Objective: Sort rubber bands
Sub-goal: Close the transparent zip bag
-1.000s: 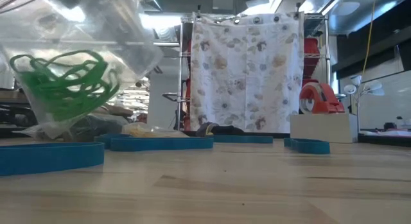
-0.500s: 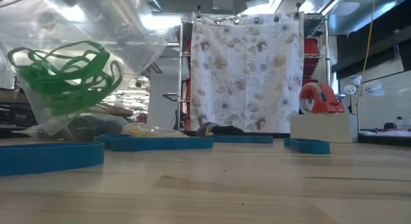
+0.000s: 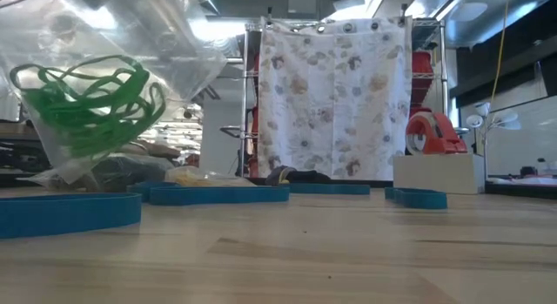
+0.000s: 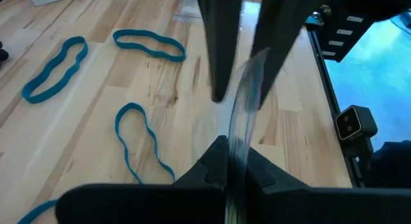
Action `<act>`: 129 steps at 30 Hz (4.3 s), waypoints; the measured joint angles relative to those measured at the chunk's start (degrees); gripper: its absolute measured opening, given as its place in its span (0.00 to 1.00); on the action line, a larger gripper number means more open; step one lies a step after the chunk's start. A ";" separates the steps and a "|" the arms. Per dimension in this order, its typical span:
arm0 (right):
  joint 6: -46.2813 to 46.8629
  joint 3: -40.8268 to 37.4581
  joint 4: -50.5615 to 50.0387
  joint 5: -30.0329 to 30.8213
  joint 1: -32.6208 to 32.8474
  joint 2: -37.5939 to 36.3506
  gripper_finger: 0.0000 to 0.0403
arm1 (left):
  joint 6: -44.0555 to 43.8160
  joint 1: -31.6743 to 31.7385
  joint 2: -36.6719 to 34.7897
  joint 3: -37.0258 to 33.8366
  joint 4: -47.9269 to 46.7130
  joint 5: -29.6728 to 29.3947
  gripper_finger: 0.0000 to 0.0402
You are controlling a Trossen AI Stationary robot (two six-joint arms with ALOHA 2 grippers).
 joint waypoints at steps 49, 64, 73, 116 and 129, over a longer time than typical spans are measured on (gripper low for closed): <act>-0.02 -0.08 -1.89 3.82 -0.19 0.98 0.00 | -1.96 5.83 -1.42 0.02 -1.71 8.28 0.26; 0.13 0.00 -3.77 10.12 -0.19 0.98 0.00 | -2.63 5.99 -1.92 0.04 -3.71 6.07 0.01; 3.17 0.02 -7.53 19.43 0.00 0.98 0.00 | -6.81 3.90 -2.01 0.09 -6.61 3.63 0.00; 6.14 2.82 -9.79 -7.46 -0.59 0.79 0.48 | -13.46 -9.84 -3.54 -0.02 -13.62 -0.25 0.00; 2.93 2.78 3.65 -10.61 -1.79 2.95 0.53 | -2.36 -9.68 -3.52 0.02 -5.06 -2.35 0.00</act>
